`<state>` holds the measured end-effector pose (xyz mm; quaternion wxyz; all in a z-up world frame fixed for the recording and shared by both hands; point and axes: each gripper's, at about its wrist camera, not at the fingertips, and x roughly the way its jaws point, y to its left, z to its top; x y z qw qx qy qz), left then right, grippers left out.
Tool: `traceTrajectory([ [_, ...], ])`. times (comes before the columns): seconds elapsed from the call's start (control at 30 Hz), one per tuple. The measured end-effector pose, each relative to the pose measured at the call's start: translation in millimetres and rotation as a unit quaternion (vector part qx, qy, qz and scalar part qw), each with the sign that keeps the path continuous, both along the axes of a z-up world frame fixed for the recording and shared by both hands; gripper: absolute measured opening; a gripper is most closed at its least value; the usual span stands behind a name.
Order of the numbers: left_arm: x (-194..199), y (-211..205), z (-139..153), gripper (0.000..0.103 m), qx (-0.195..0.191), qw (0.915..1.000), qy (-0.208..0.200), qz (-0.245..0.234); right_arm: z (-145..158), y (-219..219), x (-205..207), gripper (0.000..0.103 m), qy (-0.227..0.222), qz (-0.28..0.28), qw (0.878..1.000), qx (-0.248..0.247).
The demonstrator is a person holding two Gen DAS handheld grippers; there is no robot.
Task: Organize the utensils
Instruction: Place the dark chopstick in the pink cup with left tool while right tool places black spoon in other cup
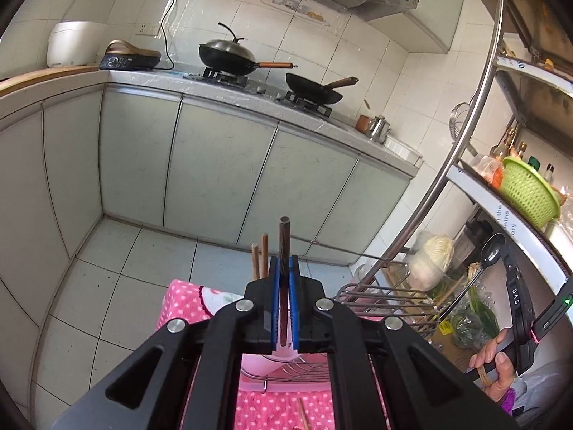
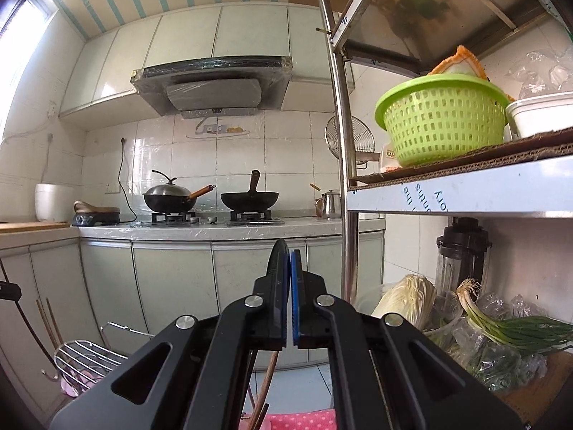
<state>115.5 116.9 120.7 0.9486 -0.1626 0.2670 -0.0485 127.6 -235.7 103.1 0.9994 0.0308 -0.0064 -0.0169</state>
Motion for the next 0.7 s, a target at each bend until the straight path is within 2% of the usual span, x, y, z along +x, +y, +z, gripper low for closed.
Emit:
traceTrajectory([
  [0.2,15.5,-4.0,-31.0,0.004,0.008,0.9993,0.037,-0.005,-26.9,8.3,1.5,0.002,0.020,0.006,1.000,-0.012],
  [0.5,38.6,-5.5,-75.4,0.004,-0.002,0.9949,0.100,-0.014,-54.1,2.1,-15.3,0.002,0.070,0.027,0.997,0.033],
  [0.7,44.1,-4.2,-88.2,0.004,-0.011,0.9938,0.110,-0.012,-69.9,-7.3,-16.7,0.002,0.106,0.031,0.992,0.057],
])
